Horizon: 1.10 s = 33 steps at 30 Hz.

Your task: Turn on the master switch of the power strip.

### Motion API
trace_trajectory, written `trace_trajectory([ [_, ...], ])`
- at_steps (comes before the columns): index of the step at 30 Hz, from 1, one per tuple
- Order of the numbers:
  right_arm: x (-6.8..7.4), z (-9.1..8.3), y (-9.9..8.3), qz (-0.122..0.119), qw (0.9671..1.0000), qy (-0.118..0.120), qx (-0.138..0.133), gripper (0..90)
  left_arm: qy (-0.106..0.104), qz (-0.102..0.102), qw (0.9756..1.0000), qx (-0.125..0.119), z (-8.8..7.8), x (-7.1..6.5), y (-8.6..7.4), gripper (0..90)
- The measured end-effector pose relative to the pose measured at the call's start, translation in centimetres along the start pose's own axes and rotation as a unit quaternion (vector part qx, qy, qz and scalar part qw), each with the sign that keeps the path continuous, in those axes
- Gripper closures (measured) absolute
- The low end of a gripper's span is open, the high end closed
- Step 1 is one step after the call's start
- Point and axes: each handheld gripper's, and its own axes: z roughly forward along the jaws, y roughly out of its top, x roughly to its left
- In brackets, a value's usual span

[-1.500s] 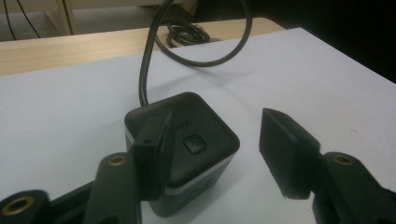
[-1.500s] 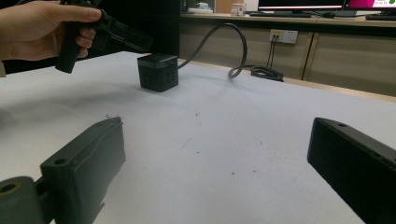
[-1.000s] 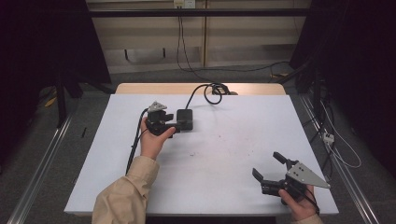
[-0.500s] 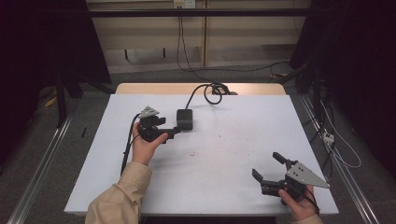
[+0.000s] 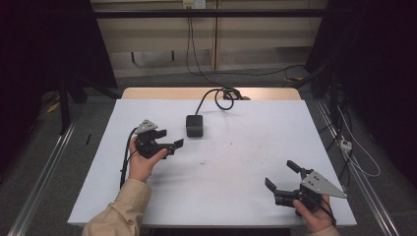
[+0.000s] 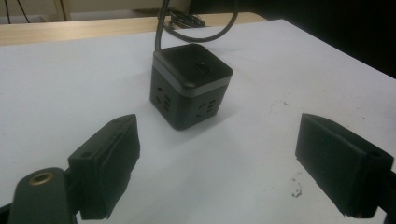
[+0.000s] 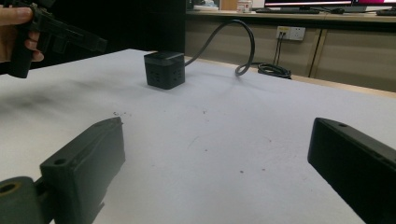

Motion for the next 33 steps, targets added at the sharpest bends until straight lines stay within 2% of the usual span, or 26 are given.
trace_trajectory([
  [18, 0.0, 0.0, 0.0, 0.0, 1.0, 0.0, 0.0, 3.4, 0.013, 0.003, 0.9999, -0.001, -4.0, 0.8, -2.4, 11.8],
  [27, 0.1, 0.0, 0.0, 0.0, 1.0, -0.001, 0.0, 3.4, 0.025, 0.012, 0.9996, -0.003, -7.2, 1.3, -4.5, 10.7],
  [33, 0.1, 0.1, 0.0, 0.0, 1.0, -0.002, 0.001, 3.4, 0.04, 0.0, 0.9992, 0.006, -8.8, 2.0, -6.2, 9.3],
])
